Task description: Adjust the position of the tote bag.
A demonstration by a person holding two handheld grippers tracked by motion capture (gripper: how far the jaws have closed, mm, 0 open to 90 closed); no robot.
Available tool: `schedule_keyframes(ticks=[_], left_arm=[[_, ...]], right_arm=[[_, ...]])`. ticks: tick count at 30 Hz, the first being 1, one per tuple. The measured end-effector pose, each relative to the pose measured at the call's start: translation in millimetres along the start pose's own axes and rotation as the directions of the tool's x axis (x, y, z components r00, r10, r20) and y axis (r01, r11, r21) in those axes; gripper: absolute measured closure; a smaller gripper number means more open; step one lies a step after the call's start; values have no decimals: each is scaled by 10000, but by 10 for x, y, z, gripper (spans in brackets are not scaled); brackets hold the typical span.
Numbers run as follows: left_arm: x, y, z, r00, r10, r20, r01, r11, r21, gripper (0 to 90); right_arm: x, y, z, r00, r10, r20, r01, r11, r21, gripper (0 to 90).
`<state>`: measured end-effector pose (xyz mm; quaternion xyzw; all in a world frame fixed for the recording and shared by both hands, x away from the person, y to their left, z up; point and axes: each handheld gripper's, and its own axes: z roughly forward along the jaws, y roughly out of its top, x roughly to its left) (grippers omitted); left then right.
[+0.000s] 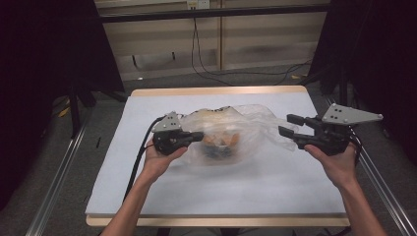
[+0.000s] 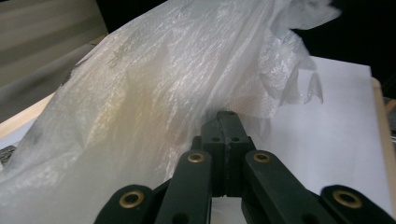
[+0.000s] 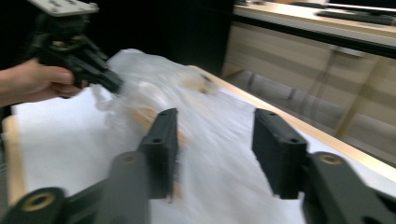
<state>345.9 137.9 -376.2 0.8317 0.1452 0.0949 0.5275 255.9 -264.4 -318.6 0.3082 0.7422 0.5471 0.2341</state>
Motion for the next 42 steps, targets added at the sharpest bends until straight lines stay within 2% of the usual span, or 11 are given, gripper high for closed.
schedule_keyframes(ticks=[3,4,5,6,9,13,21,25,30,37,42], left_arm=[[-46,12,-28,9999,57,109,-56,10000,-76,900],[-60,23,-44,9998,140,151,-138,9999,-96,900],[-75,29,-52,9999,78,133,-76,9998,-164,900],[-80,40,-59,9999,30,164,-26,9997,-261,900],[-57,65,-49,9998,34,216,-28,9995,-310,900],[-57,125,-10,9995,170,262,-162,9994,-301,900],[-109,117,15,9963,603,616,-613,9980,147,900],[-118,27,34,9953,555,797,-600,9967,542,900],[-83,-104,64,9945,463,935,-552,9940,947,900],[-62,-291,145,9956,126,925,-255,9899,1392,900],[-48,-380,173,9967,-52,812,-76,9877,1563,900]], right_arm=[[115,22,100,9989,-178,-426,181,9998,48,564],[181,39,168,9958,-223,-890,229,9997,56,625],[181,39,168,9958,-223,-890,229,9997,56,625],[246,45,261,9896,-300,-1407,330,9993,193,677],[338,31,422,9821,-473,-1825,594,9963,618,718],[375,37,669,9805,-820,-1785,1029,9884,1113,617],[256,168,1052,9759,-1208,-1820,1497,9765,1550,444],[176,75,1286,9774,-875,-1925,1247,9737,1907,359],[103,-26,1325,9772,-498,-2063,928,9745,2042,311],[126,-125,1367,9707,-515,-2345,1083,9657,2361,317],[94,-261,1342,9707,-234,-2391,828,9668,2417,513]])
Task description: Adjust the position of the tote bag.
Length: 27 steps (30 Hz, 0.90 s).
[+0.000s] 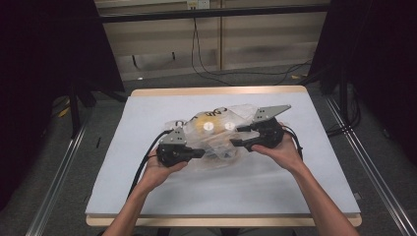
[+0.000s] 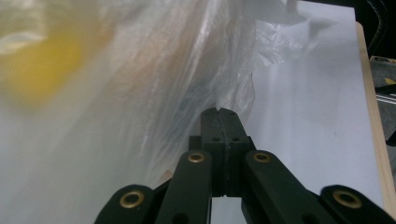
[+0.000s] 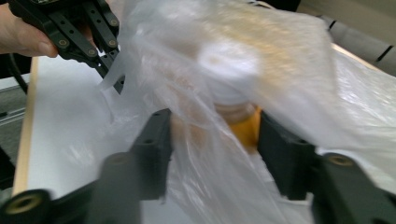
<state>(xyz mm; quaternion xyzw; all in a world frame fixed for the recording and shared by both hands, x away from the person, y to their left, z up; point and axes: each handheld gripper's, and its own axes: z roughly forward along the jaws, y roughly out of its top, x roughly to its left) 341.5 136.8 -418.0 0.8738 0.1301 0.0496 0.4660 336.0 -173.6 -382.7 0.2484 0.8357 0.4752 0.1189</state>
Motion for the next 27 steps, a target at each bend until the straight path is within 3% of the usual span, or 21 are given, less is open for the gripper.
schedule_keyframes(ticks=[3,6,8,14,18,21,24,26,27], left_arm=[[30,-47,35,10000,-93,15,92,9999,94,900],[70,-98,66,9997,-233,3,233,9996,130,900],[73,-129,102,9997,-234,-57,236,9989,407,900],[74,-167,194,9999,-94,-102,103,9955,941,900],[107,-264,283,9996,-273,-57,278,9922,1219,900],[113,-321,324,9998,-197,-85,208,9852,1699,900],[118,-379,375,9993,-359,112,335,9853,1676,900],[125,-396,386,9996,-295,51,278,9775,2093,900],[122,-418,411,9993,-372,70,351,9796,1980,900]], right_arm=[[-24,-79,-57,9996,268,-115,-270,9994,-194,613],[-31,-175,-90,9988,378,-298,-383,9991,-175,776],[-37,-238,-77,9980,456,-432,-460,9989,-66,875],[-96,-388,42,9957,869,-319,-854,9953,465,900],[-126,-553,153,9930,1162,-222,-1141,9902,800,900],[-116,-669,222,9924,1228,-122,-1209,9874,1024,900],[-116,-773,282,9908,1340,-191,-1305,9831,1284,900],[-111,-831,322,9908,1337,-223,-1288,9799,1524,900],[-106,-841,332,9909,1333,-191,-1286,9788,1594,900]])
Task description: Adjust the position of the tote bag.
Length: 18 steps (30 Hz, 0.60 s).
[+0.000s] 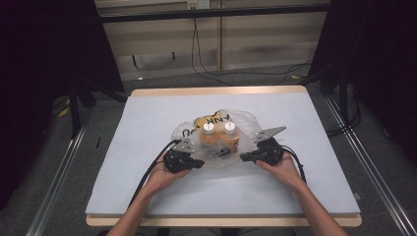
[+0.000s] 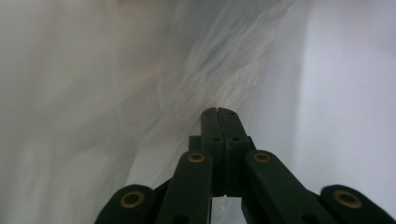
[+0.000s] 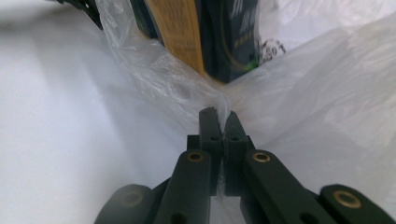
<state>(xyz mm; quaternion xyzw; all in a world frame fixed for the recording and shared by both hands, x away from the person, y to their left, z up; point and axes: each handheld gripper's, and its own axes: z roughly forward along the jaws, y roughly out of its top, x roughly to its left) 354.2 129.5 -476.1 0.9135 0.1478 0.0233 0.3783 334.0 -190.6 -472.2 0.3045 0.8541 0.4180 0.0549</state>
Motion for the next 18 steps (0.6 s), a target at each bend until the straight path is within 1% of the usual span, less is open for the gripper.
schedule_keyframes(ticks=[1,2,3,4,5,6,7,8,9,10,11,12,13,15,16,17,18], left_arm=[[6,4,-1,10000,63,-70,-61,9996,283,900],[8,-6,17,10000,4,6,-4,10000,50,900],[6,3,6,10000,67,-57,-65,9996,277,900],[-4,3,7,10000,21,-93,-18,9995,314,900],[-5,-6,15,10000,26,-91,-25,9999,170,900],[-3,-11,15,10000,13,-59,-12,9999,156,900],[-4,-20,18,10000,-61,-7,61,10000,46,900],[-11,-18,6,10000,-13,-60,14,9998,182,900],[-16,-23,1,10000,25,47,-25,9999,157,900],[-22,-35,1,9998,-83,178,85,9999,-107,900],[-17,-40,-18,9994,-168,289,179,9991,-395,900],[-22,-29,-79,9989,-280,387,302,9979,-576,900],[-26,-22,-116,9989,-272,394,306,9956,-883,900],[-55,-3,-197,9978,-329,574,406,9896,-1383,892],[-76,10,-240,9982,-274,530,351,9882,-1492,882],[-100,23,-273,9979,-263,599,359,9857,-1646,869],[-124,40,-309,9984,-162,541,253,9848,-1717,858]], right_arm=[[3,-7,9,10000,-19,73,18,9999,110,900],[6,-21,29,9999,-58,99,56,9997,246,900],[8,-36,50,9998,-91,154,85,9992,383,900],[9,-60,86,9997,-170,197,159,9983,568,900],[16,-83,107,9995,-207,218,195,9985,514,900],[9,-94,105,9997,-77,218,67,9989,456,900],[4,-98,103,9999,-58,137,52,9991,414,900],[4,-99,101,9998,-68,189,60,9990,433,900],[11,-99,103,9998,-99,200,91,9991,415,900],[19,-95,98,9994,-188,298,174,9988,448,884],[21,-94,92,9995,-184,240,175,9991,380,847],[26,-84,76,9998,-40,213,33,9996,292,768],[40,-50,34,9997,-17,234,15,10000,61,734],[76,1,-48,9999,-56,121,59,9995,-314,677],[96,21,-90,10000,-37,60,41,9985,-544,651],[116,38,-134,9999,-97,-78,91,9975,-703,635],[141,53,-177,9998,-181,-68,175,9966,-802,609]])
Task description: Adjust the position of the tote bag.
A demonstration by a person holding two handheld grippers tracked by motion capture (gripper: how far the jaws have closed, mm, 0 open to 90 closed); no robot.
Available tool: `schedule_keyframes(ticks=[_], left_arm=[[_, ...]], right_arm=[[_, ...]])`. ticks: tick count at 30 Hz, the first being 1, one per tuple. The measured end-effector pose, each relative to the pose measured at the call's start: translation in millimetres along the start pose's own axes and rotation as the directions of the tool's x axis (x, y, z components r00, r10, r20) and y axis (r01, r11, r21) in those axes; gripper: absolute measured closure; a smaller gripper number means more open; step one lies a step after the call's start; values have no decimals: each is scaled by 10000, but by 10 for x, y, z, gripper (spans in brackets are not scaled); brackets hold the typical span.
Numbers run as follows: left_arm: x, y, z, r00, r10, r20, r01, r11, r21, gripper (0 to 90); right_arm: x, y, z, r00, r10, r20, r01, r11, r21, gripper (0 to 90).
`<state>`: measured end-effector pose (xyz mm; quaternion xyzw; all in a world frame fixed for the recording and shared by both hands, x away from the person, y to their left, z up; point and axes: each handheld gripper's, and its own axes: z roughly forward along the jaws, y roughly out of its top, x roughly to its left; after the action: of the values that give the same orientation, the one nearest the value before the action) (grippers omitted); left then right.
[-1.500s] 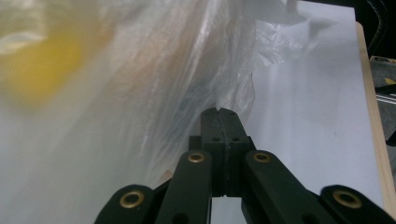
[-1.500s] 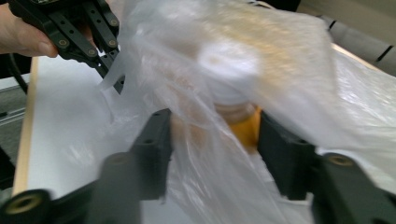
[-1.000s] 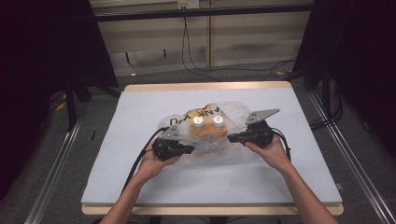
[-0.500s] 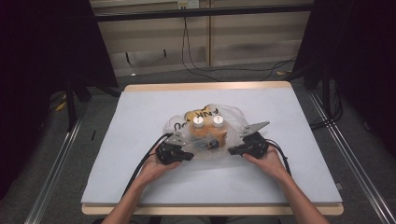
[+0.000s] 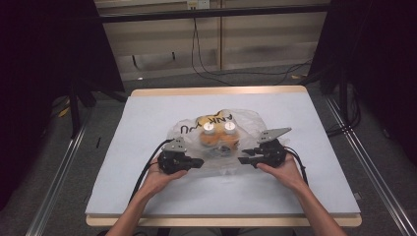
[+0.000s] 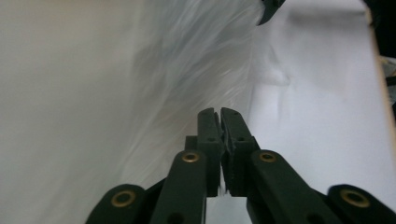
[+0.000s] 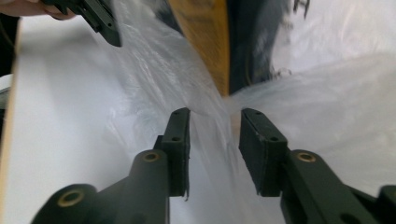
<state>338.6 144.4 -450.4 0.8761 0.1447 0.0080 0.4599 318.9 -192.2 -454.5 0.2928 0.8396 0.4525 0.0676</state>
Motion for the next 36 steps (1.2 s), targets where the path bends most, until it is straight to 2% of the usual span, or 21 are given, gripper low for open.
schedule_keyframes(ticks=[5,7,8,11,13,15,16,19,22,23,25,26,29,30,32,34,36], left_arm=[[-135,91,-141,9997,187,139,-179,9982,-565,796],[-196,119,-189,9993,360,116,-352,9974,-630,785],[-221,131,-215,9988,481,96,-474,9970,-605,773],[-272,166,-285,9988,485,79,-475,9937,-1015,776],[-282,199,-327,9987,502,-14,-500,9897,-1338,785],[-264,245,-379,9987,517,25,-506,9865,-1557,787],[-256,274,-412,9986,509,-136,-525,9854,-1621,783],[-204,363,-506,9988,448,-220,-483,9777,-2041,762],[-179,466,-586,9975,603,-355,-666,9748,-2129,733],[-154,512,-613,9963,680,-527,-779,9729,-2176,716],[-134,528,-621,9956,696,-634,-819,9727,-2174,694],[-98,546,-622,9944,711,-782,-864,9730,-2141,679],[59,569,-557,9918,332,-1231,-582,9770,-2053,610],[114,559,-529,9914,206,-1290,-469,9778,-2040,551],[159,544,-490,9874,84,-1579,-374,9826,-1819,521],[215,525,-464,9868,-6,-1619,-269,9856,-1672,510],[267,511,-438,9888,-18,-1495,-206,9888,-1480,505]], right_arm=[[112,55,-190,9999,-121,-28,119,9990,-423,502],[154,74,-277,9998,-197,25,198,9979,-624,480],[175,86,-324,9998,-187,65,191,9969,-769,475],[215,140,-461,9994,-294,209,312,9949,-960,454],[237,200,-543,9987,-402,306,434,9928,-1119,471],[251,272,-617,9983,-509,272,542,9889,-1383,503],[258,311,-651,9980,-584,256,616,9865,-1520,512],[267,423,-720,9974,-600,408,664,9819,-1776,514],[258,512,-769,9971,-666,362,727,9756,-2072,512],[257,536,-783,9968,-680,414,753,9739,-2140,516],[250,569,-806,9965,-717,417,794,9706,-2273,518],[249,580,-813,9964,-722,436,804,9692,-2326,518],[227,614,-807,9946,-766,707,901,9726,-2141,520],[207,619,-792,9950,-739,677,868,9730,-2138,522],[203,623,-794,9953,-766,592,880,9709,-2225,559],[214,626,-810,9958,-813,423,890,9682,-2338,564],[212,631,-820,9945,-869,581,977,9702,-2216,556]])
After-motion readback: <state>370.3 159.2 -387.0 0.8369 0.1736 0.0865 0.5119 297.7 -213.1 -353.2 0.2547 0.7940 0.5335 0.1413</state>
